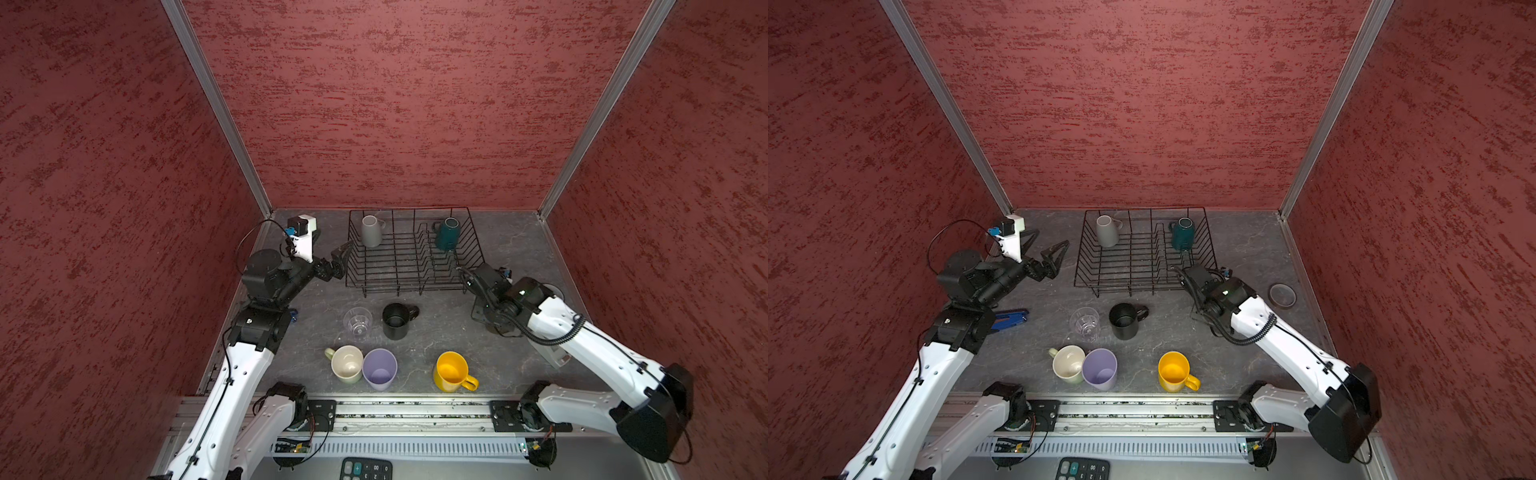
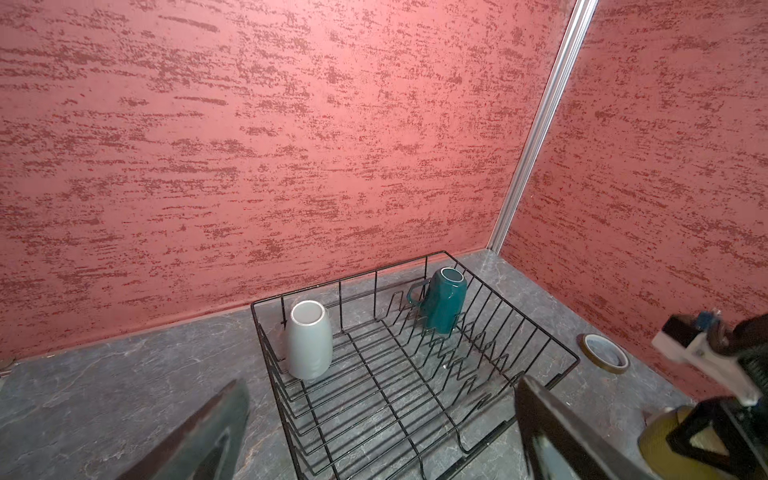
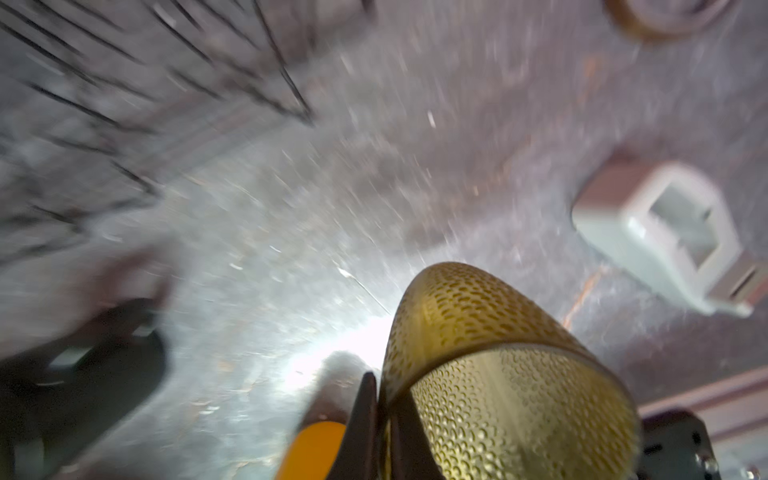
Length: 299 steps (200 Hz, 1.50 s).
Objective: Load the cups into the dish rack
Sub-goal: 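Grasp the amber glass cup with the right gripper and lift it, then carry the amber cup over the rack with the right gripper while the left reaches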
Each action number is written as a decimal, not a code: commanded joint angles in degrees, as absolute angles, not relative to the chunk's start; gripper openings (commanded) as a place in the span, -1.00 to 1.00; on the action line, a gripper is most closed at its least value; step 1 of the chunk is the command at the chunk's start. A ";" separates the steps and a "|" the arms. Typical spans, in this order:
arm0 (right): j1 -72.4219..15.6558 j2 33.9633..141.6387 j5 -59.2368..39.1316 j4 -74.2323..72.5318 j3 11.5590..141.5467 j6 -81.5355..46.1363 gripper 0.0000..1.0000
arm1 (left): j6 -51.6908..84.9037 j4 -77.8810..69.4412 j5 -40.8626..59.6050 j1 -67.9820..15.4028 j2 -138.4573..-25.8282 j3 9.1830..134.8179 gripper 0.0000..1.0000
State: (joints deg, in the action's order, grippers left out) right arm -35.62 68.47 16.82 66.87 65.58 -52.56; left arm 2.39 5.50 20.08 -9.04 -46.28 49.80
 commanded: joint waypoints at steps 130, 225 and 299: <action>-22.21 81.62 -23.47 36.68 90.14 -29.72 -1.00 | 13.12 -37.64 51.94 -11.14 -57.27 38.05 1.00; -21.45 78.65 -49.03 22.81 82.81 -35.82 -1.00 | 3.83 -49.86 55.02 -19.43 -69.69 39.28 0.98; -22.55 76.69 -56.30 14.48 78.12 -39.87 -1.00 | 4.67 -56.86 56.34 -20.56 -76.60 42.39 0.98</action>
